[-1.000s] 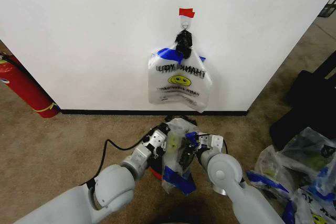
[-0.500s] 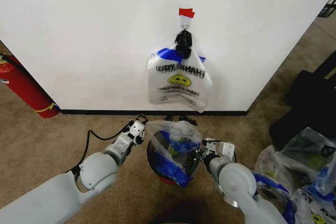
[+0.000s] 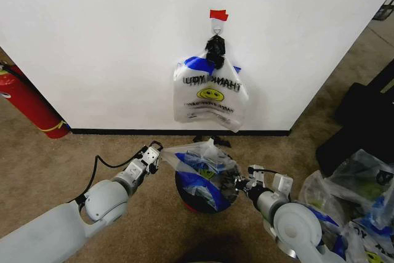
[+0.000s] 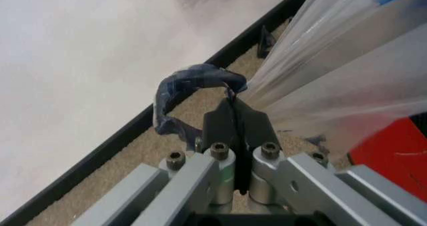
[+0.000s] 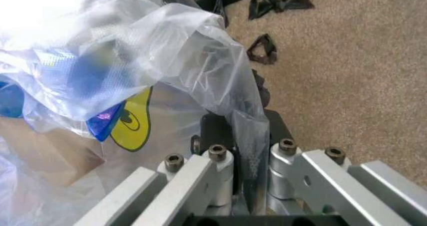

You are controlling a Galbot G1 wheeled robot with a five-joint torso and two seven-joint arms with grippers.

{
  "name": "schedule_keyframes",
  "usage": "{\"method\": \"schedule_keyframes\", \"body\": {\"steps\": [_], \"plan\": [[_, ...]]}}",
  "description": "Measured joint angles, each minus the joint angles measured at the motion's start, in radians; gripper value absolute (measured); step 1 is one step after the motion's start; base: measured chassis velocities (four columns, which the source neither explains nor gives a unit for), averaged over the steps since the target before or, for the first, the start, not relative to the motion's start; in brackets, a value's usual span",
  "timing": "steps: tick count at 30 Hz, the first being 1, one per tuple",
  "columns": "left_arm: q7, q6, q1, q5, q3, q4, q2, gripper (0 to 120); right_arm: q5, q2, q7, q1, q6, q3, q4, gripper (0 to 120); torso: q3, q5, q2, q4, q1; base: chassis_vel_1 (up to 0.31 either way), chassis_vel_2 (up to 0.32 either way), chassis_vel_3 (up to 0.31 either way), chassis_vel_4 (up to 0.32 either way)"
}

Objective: Pick up the garbage bag from the wall and place it over the trash bin.

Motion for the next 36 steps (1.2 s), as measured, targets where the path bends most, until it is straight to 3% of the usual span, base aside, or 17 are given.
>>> {"method": "schedule_keyframes", "body": {"steps": [3,9,16,18,22,25,29,32,36], "plan": [[-0.045,0.006,0.003,-0.026,-0.006,-0.03,-0.013,3,-0.003,0.012,0.017,-0.005,0.011,0.001,0.004,0,0.0,0.0,0.0,-0.0001,0.0,0.0,0.0,0.0,0.0],[-0.143,0.061,0.035,-0.121,-0.094,-0.219,-0.024,28,-0.006,0.066,0.051,-0.012,0.053,0.017,-0.009,0,0.0,0.0002,0.0,-0.0002,0.0,0.0,0.0,0.0,0.0],[-0.272,0.068,0.069,-0.209,-0.138,-0.345,-0.044,53,-0.016,0.122,0.084,-0.009,0.098,0.041,-0.027,0,0.0,0.0001,0.0,-0.0004,0.0,0.0,0.0,0.0,0.0],[-0.29,0.05,0.088,-0.219,-0.145,-0.359,-0.052,58,-0.016,0.131,0.097,-0.006,0.111,0.043,-0.03,0,0.0,0.0003,0.0,-0.0004,0.0,0.0,0.0,0.0,0.0],[-0.305,-0.078,0.207,-0.207,-0.145,-0.374,-0.103,75,-0.002,0.18,0.16,0.003,0.161,0.032,-0.025,0,0.0,-0.0001,0.0,-0.0003,0.0,0.0,0.0,0.0,0.0],[-0.302,-0.085,0.251,-0.251,-0.137,-0.39,-0.119,81,-0.002,0.197,0.168,0.003,0.171,0.023,-0.017,0,0.0,0.0001,0.0,-0.0002,0.0,0.0,0.0,0.0,0.0],[-0.296,-0.082,0.315,-0.432,-0.111,-0.436,-0.161,97,-0.038,0.225,0.164,-0.011,0.181,0.01,-0.013,0,0.0,0.0001,0.0,0.0,0.0,0.0,0.0,0.0,0.0],[-0.321,-0.059,0.287,-0.548,-0.103,-0.448,-0.19,98,-0.059,0.23,0.158,-0.022,0.181,0.01,-0.021,0,0.0,0.0004,0.0,-0.0005,0.0,0.0,0.0,0.0,0.0],[-0.342,-0.056,0.267,-0.584,-0.094,-0.438,-0.201,100,-0.068,0.228,0.156,-0.025,0.177,0.006,-0.025,0,0.0,0.0002,0.0,-0.0004,0.0,0.0,0.0,0.0,0.0]]}}
